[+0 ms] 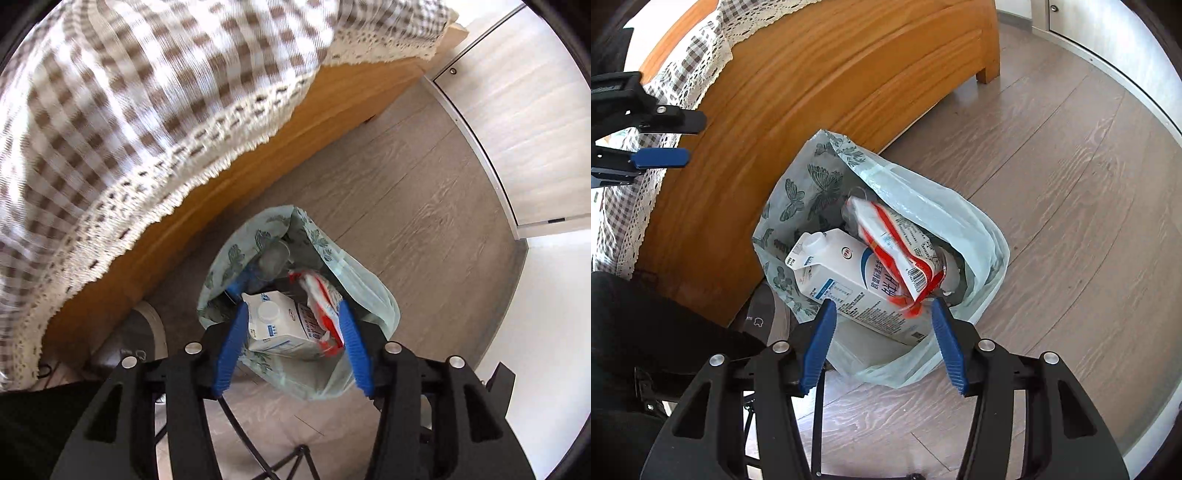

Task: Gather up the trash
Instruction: 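Carry the snack bag to the floor trash bag and open the left tool, then move both tools back over the bed toward the tissue and blue cap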

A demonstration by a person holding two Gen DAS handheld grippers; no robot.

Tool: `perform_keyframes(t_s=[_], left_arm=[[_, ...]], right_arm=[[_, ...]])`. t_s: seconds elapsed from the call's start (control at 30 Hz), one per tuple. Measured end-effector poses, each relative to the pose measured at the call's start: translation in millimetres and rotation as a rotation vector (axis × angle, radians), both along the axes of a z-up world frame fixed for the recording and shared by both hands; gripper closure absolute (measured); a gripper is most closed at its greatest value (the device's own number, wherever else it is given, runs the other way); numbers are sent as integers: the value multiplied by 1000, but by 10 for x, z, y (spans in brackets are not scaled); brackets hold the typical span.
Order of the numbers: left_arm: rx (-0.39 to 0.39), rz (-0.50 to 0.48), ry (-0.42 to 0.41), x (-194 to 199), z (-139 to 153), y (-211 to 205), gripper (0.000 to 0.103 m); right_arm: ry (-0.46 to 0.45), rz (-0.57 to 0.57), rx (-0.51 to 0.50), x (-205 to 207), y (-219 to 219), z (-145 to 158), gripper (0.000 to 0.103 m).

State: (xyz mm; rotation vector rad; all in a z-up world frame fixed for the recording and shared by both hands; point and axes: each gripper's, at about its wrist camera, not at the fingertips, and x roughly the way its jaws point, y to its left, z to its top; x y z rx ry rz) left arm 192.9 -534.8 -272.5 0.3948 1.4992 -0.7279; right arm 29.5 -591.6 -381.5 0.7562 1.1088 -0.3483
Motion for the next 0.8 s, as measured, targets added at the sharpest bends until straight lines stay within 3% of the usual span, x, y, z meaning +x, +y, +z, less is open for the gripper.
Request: perform_keyframes(t_s=[0.4, 0.5, 0.6, 0.8], left_arm=[[18, -23, -28, -31, 195, 224, 48], [-50, -4, -48, -15, 443, 355, 48], [-132, -5, -88, -17, 783, 512, 40], [-290, 22, -213, 64, 1509, 1111, 32]], right_arm=[[14, 24, -49, 100, 44, 155, 51], [19, 40, -78, 152, 68, 271, 51], [22, 74, -118, 250, 110, 432, 51], [-9, 151, -240, 562, 278, 973, 48]])
